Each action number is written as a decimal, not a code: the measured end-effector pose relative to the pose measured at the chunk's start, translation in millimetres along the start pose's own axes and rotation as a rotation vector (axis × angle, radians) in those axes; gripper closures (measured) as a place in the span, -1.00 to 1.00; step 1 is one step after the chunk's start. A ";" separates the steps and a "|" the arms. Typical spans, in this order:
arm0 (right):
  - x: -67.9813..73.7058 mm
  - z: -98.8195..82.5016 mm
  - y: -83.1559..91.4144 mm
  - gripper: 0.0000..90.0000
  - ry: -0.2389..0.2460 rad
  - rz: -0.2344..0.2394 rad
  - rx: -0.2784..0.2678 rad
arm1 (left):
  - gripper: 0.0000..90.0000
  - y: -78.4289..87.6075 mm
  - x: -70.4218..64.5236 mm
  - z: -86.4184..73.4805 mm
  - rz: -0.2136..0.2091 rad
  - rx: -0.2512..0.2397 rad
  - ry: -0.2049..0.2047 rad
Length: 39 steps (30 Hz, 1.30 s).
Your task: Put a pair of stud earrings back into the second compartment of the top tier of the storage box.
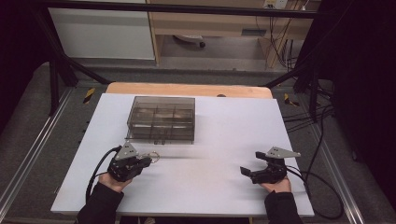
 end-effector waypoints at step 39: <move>0.1 -0.7 -0.5 -0.99 0.002 0.000 0.004 | 0.90 14.3 -2.0 36.2 0.007 -0.029 -0.024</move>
Point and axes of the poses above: each handheld gripper's, and its own axes: y roughly backward along the jaws, z roughly out of its top, x roughly to its left, the point moved 9 cm from there along -y, roughly forward along the jaws, and after that the axes turned 12 degrees about -z, right-handed, at the moved point
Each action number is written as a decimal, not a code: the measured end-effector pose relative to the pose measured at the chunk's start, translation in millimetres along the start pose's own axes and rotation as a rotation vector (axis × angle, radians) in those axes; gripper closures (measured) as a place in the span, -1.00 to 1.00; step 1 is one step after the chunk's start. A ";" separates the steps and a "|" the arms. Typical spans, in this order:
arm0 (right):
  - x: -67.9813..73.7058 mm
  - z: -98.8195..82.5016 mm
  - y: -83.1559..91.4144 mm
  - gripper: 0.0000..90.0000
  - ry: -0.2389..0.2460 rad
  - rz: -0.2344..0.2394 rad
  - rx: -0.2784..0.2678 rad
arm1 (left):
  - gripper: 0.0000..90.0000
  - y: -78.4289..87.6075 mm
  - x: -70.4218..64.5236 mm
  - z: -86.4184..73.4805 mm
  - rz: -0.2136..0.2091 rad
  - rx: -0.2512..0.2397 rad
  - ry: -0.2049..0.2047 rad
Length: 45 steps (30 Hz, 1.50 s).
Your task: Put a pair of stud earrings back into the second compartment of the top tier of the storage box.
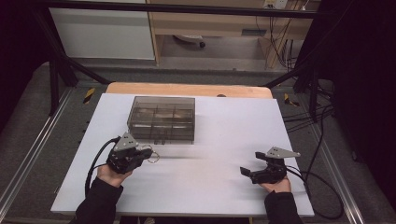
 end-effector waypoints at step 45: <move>-0.1 -0.1 0.2 -0.99 0.001 0.000 0.001 | 0.90 -14.4 21.0 44.0 0.021 0.014 0.000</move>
Point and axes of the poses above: each handheld gripper's, and its own axes: y roughly backward along the jaws, z roughly out of its top, x roughly to its left, the point moved 9 cm from there along -y, roughly forward along the jaws, and after that the axes turned 12 degrees about -z, right-handed, at the moved point
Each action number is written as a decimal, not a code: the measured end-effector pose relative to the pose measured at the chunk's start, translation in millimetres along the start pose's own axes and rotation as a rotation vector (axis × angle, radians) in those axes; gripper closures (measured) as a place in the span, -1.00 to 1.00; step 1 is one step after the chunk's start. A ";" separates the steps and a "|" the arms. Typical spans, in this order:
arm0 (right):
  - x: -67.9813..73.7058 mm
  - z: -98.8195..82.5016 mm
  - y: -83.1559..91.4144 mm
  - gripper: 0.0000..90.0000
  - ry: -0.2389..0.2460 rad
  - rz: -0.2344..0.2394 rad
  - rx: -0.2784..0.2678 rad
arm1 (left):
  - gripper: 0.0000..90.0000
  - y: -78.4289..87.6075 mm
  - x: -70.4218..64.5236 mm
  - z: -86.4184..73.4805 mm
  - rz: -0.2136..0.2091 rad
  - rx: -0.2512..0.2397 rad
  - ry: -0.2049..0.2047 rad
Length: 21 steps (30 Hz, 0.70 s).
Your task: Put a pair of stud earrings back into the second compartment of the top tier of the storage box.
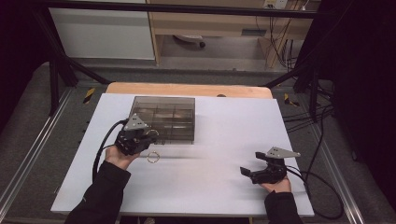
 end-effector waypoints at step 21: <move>-0.1 0.1 0.1 -0.99 0.001 0.000 -0.001 | 0.90 -19.5 15.3 6.1 0.011 0.017 0.020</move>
Point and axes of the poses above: each handheld gripper's, and its own axes: y roughly backward along the jaws, z roughly out of its top, x roughly to its left, the point moved 9 cm from there along -y, roughly forward along the jaws, and after that the axes turned 12 degrees about -z, right-handed, at the moved point
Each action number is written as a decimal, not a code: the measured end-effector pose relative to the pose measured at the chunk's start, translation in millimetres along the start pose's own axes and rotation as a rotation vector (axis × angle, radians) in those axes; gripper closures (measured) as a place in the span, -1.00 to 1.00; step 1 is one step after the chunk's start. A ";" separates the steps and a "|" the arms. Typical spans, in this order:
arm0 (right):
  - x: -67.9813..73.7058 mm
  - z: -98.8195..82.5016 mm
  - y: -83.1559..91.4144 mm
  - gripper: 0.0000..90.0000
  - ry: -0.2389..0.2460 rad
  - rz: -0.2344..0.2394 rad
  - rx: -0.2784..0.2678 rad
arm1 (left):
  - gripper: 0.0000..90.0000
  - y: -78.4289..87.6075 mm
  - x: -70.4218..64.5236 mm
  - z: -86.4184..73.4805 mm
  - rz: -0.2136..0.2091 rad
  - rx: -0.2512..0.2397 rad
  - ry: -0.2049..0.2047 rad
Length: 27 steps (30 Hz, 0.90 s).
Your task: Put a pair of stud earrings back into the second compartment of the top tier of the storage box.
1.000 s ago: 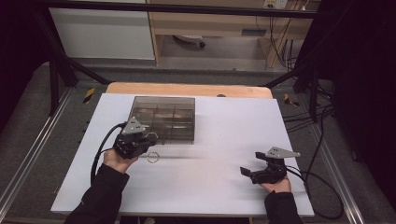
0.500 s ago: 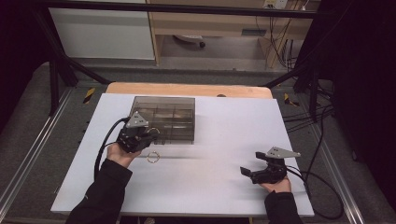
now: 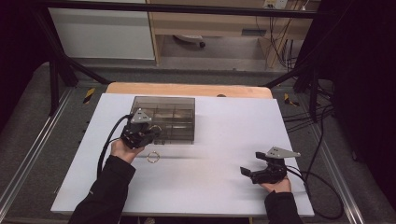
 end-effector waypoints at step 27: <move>-0.3 0.3 0.3 -0.99 0.000 0.001 -0.003 | 0.90 -25.1 3.9 -4.2 -0.008 0.027 0.014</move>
Point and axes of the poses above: each handheld gripper's, and its own axes: y roughly backward along the jaws, z roughly out of its top, x roughly to its left, the point moved 9 cm from there along -y, roughly forward along the jaws, and after that the axes turned 12 degrees about -z, right-handed, at the moved point
